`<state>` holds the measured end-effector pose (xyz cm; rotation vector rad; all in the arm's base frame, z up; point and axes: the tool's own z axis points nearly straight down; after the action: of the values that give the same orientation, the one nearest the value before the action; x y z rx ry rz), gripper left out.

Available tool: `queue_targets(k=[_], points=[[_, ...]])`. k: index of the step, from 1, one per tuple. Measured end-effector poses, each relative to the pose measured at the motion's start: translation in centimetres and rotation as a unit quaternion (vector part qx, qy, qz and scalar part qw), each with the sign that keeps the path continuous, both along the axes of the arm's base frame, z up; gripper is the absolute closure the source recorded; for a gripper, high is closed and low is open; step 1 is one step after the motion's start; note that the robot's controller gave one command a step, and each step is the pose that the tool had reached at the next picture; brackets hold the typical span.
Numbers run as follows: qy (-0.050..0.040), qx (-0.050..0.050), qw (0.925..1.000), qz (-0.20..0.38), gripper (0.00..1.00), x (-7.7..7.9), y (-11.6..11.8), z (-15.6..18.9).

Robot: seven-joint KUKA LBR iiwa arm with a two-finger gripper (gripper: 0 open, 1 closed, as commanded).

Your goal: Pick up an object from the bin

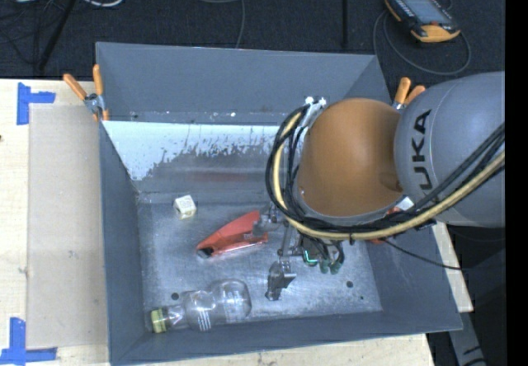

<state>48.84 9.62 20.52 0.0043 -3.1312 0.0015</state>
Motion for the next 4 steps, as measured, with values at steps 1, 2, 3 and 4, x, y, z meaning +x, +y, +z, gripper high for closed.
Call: queue_targets(k=[1,2,3,4], points=[[-0.004,0.0,1.0,-0.002,0.0,0.2,-0.1,0.4],[-0.0085,0.001,0.9999,-0.012,0.0,1.2,1.7,-3.9],[-0.0077,0.0,0.9977,-0.067,0.0,3.8,0.8,-9.1],[-0.0265,0.002,0.9954,-0.093,0.0,4.9,0.3,-10.1]])
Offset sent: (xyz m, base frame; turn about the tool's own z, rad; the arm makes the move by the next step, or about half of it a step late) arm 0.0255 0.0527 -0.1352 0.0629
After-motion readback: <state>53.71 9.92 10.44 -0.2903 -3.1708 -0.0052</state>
